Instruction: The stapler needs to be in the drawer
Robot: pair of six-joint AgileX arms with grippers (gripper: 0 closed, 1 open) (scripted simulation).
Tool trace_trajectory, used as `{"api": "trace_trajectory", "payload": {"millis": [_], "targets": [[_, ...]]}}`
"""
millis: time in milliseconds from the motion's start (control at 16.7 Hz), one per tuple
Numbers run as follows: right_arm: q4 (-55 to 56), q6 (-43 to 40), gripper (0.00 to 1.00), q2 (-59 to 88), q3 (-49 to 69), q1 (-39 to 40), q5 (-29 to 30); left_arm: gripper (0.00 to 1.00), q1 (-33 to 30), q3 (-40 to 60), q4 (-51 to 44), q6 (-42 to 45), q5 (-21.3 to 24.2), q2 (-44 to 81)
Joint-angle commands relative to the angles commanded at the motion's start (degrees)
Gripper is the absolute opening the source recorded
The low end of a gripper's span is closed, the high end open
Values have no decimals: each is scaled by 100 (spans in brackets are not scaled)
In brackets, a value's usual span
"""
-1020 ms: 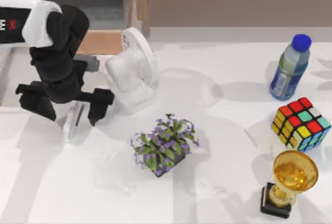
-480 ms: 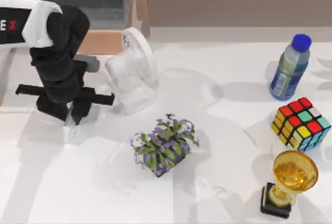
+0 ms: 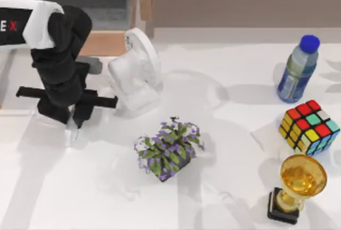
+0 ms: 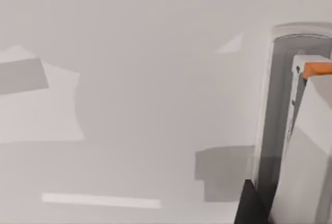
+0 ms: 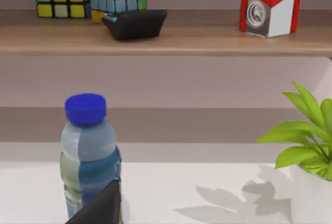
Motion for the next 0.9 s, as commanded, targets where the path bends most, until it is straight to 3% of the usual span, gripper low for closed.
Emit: {"api": "trace_trajectory", "payload": {"millis": [900], "targets": [[0,0,100,0,0,0,0,0,26,393,-613,62,-19,-253]]}}
